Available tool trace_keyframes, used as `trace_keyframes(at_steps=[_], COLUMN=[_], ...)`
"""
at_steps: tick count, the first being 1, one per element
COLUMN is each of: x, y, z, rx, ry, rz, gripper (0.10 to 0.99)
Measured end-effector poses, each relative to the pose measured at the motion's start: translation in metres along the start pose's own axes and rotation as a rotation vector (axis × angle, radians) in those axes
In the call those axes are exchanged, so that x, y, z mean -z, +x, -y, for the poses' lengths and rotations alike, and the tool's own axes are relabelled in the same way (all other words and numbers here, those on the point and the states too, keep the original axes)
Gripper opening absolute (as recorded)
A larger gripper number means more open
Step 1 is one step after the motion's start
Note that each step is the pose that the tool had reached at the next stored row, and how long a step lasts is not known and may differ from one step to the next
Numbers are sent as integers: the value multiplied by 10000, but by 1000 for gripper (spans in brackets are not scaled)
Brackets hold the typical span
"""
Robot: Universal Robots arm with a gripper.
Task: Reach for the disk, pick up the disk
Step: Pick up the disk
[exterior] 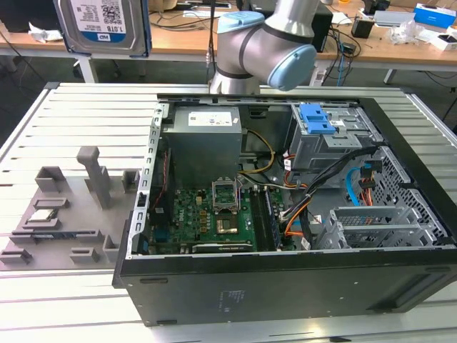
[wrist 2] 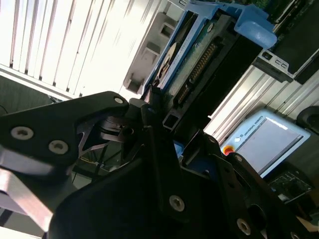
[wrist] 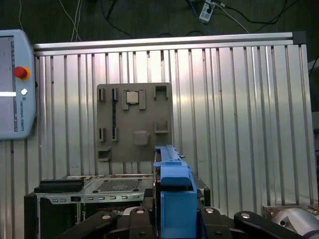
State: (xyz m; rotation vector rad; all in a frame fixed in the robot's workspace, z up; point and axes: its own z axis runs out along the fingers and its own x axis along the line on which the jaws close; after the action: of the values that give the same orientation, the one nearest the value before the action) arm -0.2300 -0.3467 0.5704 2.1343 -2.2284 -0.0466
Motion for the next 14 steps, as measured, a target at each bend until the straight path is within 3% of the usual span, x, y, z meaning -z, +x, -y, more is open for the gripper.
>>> trace_keyframes(at_steps=[8,10,14], x=[-48,-57,-93], y=[-14,-16,-25], z=[295,335,526], rx=[0,-1,-1], ry=[-1,-2,-6], rz=[-20,-21,-28], gripper=[365,365,365])
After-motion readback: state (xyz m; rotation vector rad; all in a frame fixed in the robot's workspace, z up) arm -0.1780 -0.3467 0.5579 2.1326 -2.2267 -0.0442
